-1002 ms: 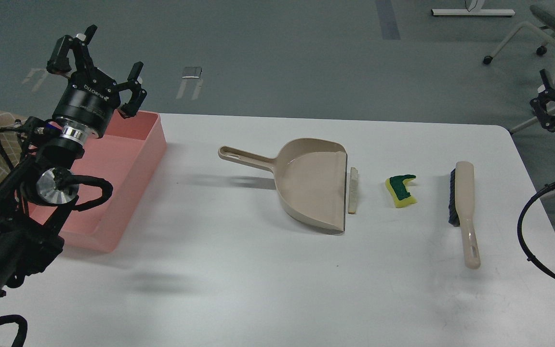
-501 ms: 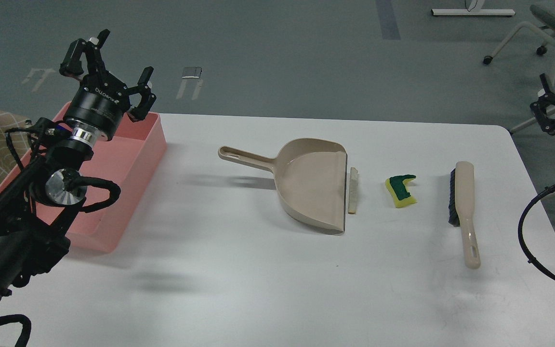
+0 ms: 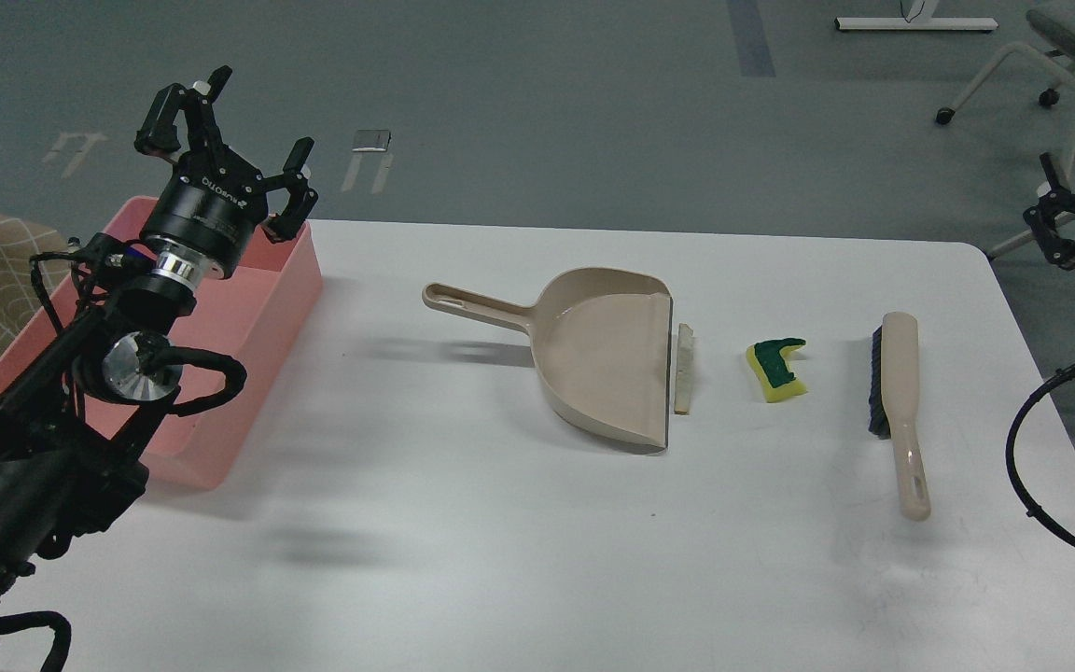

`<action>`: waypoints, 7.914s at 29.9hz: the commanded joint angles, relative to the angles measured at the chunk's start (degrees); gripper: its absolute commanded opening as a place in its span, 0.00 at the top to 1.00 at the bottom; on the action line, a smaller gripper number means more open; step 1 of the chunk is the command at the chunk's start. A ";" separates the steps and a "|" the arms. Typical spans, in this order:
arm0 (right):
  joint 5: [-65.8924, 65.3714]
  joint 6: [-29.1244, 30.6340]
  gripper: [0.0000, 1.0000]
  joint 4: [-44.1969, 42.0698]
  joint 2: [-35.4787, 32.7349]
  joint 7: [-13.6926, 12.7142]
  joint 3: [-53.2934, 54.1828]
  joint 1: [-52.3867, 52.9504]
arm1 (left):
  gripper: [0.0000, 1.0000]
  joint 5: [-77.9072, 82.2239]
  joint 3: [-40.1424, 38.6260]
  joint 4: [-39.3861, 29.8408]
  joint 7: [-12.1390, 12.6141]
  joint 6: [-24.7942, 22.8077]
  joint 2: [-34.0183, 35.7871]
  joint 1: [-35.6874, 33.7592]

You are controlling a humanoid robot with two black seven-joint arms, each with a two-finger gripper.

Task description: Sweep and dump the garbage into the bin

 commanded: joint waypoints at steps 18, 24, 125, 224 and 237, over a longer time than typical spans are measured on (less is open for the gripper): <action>0.17 0.00 0.00 0.53 0.18 0.35 1.34 -1.84 | 0.02 0.17 11.86 -14.49 0.18 1.57 2.36 3.39; 0.26 0.00 0.00 1.32 -0.17 0.35 1.60 -3.24 | 0.02 0.26 14.94 -18.39 1.76 3.43 5.19 4.98; -46.39 0.00 0.00 30.93 -39.28 0.00 -20.52 -22.40 | 1.00 25.13 33.57 18.17 -9.48 6.60 -10.37 -7.86; -59.34 0.00 1.00 30.23 -13.70 -9.23 -37.24 -11.15 | 1.00 31.02 39.46 18.08 -10.15 16.70 -9.49 -6.36; -53.18 0.00 1.00 27.78 -19.33 -9.06 -35.92 -13.53 | 1.00 31.11 48.42 18.08 -10.10 16.70 -5.63 -11.80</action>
